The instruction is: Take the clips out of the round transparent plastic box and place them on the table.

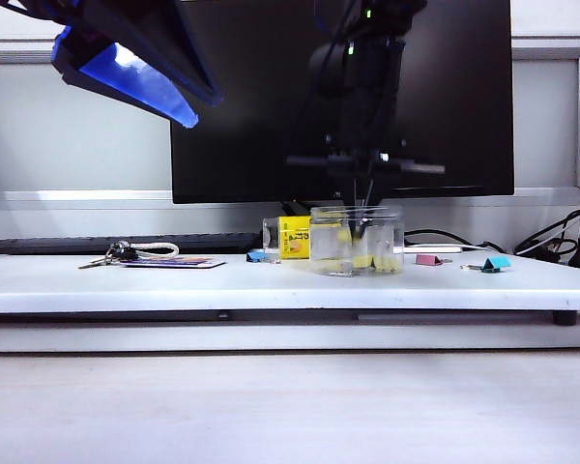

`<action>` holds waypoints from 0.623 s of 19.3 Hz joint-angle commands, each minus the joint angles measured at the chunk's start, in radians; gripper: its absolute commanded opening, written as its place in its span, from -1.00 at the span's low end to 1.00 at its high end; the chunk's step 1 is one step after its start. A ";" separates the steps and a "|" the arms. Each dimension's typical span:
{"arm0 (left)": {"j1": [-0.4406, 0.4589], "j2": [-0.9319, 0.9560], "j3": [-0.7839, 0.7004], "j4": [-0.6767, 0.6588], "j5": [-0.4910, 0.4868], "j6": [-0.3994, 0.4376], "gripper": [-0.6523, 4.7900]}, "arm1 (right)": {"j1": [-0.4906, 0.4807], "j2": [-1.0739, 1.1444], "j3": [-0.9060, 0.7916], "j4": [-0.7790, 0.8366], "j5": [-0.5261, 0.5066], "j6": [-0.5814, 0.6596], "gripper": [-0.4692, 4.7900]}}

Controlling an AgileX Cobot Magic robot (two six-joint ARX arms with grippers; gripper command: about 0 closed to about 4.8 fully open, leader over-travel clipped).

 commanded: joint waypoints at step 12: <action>-0.001 -0.002 0.004 0.007 0.002 0.001 0.03 | -0.003 -0.124 0.064 -0.042 0.050 -0.152 -0.74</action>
